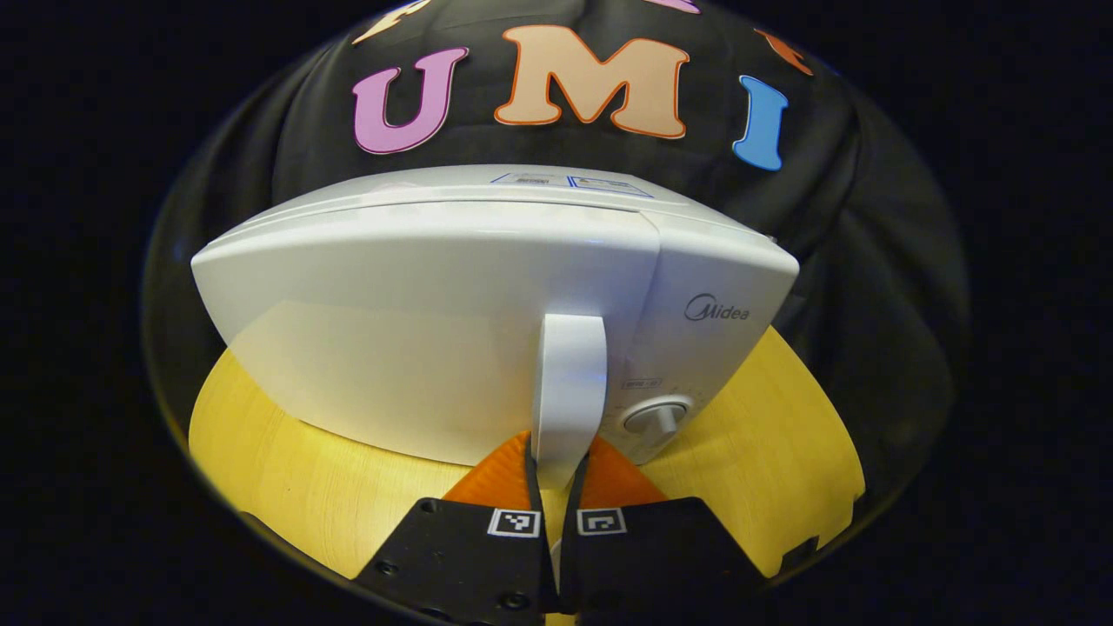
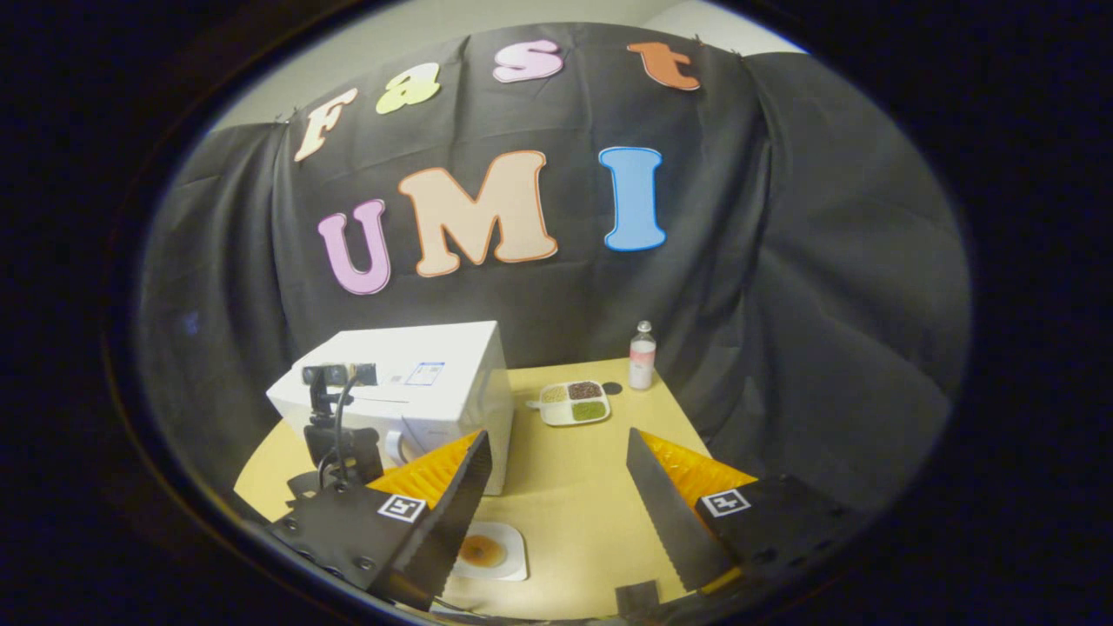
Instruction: Open the microwave oven with the left hand, put the food in, and close the microwave oven.
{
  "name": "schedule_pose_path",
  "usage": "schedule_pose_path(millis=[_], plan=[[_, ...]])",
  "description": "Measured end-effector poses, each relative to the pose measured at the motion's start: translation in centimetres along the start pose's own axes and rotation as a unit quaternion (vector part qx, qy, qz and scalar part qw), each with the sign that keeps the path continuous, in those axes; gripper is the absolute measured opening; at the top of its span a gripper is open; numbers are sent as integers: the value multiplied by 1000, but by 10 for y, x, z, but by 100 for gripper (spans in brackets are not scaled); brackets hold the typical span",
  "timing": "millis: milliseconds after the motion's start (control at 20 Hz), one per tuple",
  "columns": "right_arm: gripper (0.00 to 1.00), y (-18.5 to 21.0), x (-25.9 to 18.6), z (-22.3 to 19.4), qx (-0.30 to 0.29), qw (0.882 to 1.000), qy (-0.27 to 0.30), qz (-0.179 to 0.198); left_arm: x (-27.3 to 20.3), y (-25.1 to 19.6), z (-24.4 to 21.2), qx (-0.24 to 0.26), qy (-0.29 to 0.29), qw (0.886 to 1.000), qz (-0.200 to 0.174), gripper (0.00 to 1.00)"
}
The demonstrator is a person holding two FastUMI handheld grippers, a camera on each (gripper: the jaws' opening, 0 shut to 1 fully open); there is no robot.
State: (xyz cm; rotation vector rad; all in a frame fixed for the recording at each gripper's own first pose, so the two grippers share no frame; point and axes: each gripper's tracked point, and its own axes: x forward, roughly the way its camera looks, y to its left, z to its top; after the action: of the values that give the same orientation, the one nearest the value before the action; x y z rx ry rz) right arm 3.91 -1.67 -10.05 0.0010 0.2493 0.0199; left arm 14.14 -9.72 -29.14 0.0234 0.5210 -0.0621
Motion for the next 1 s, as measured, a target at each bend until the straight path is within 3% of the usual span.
schedule_pose_path(millis=[350, 400, 650, 750, 900, 950, 1000], plan=[[92, 0, 10, -7, -17, 1000, 10, 7, -16, 3, -13, -37, 8, 999, 22, 1], [98, -2, 11, -7, -18, 1000, 12, 7, -23, 6, -13, -33, -10, 999, 19, 1], [98, -2, 18, -21, -16, 999, 32, 22, -62, 15, -42, -21, -3, 1000, 1, 4], [98, 1, 18, -25, -21, 999, 36, 30, -72, 21, -49, -15, 4, 1000, 4, 13], [98, 5, 14, -32, -27, 998, 41, 42, -84, 31, -58, -59, 10, 998, 12, 24], [93, 7, 12, -34, -28, 998, 44, 47, -87, 39, -62, -71, 11, 997, 24, 27], [92, 10, 12, -39, -29, 997, 49, 52, -91, 45, -65, -79, 15, 996, 29, 41]])
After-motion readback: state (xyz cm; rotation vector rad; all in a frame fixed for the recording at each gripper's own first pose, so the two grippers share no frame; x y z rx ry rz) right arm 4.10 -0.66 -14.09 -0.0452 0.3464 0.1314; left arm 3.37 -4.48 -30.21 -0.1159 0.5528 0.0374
